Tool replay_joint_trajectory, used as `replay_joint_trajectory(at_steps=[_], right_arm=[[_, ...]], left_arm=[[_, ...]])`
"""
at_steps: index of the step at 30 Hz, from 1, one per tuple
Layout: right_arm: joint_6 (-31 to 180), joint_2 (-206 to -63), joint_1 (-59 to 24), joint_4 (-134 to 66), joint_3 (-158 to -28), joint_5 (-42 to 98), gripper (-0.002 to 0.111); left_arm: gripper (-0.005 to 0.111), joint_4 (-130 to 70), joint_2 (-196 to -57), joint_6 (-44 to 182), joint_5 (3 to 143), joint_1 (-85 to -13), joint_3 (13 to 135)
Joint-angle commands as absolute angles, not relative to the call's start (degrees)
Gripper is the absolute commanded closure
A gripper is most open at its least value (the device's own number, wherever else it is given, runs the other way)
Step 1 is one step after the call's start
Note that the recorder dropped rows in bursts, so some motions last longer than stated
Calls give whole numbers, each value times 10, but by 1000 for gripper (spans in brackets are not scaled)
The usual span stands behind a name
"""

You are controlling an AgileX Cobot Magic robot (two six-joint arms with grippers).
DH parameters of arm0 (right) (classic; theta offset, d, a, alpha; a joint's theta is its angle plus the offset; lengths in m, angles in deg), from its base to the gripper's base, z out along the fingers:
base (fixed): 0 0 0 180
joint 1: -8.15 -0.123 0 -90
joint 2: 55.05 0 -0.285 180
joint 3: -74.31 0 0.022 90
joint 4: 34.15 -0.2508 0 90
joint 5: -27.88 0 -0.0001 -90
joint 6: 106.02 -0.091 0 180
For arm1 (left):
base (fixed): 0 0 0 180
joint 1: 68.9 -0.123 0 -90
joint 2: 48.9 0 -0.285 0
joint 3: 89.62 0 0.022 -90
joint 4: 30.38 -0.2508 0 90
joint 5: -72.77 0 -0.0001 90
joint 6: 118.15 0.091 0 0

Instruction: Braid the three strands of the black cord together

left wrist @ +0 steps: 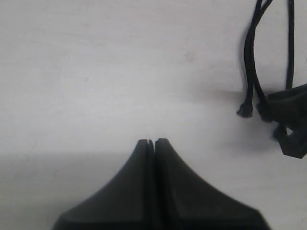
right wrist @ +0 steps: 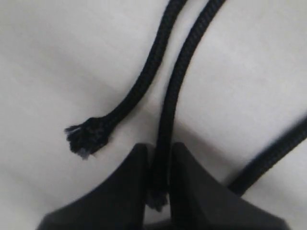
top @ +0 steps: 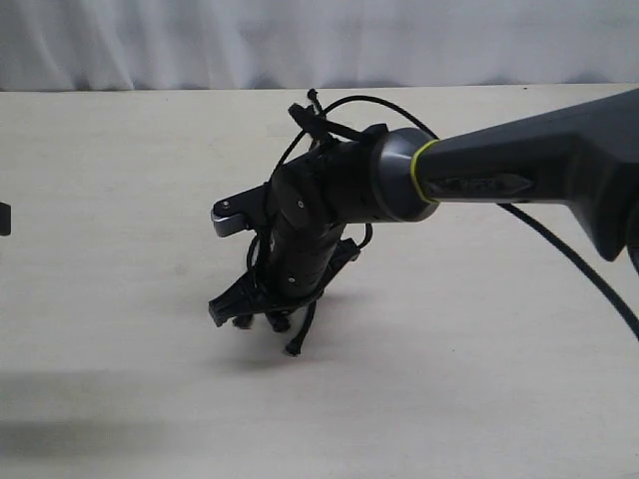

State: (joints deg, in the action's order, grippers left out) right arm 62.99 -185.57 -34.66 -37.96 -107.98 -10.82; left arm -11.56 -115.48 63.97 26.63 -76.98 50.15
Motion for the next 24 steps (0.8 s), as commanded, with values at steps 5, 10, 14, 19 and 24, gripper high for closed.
replay_joint_trajectory(at_steps=[5,10,14,19,24], right_arm=[[628,-1828,-345,-325,-1077,-140,104],[628,-1782,-323,-265,-1077,-170,104],[628,-1780,-283,-260,-1073,-190,104],[641,-1780,-237,-279,-1034,-173,104],[644,-1780,-190,-317,-998,-148,104]], left_arm=[[107,-112,-1151,661,256,-771,506],[107,-86,-1151,685,252,-767,506],[107,-59,-1151,708,263,-732,506],[107,-55,-1177,706,295,-665,506],[107,-48,-1237,706,344,-592,506]])
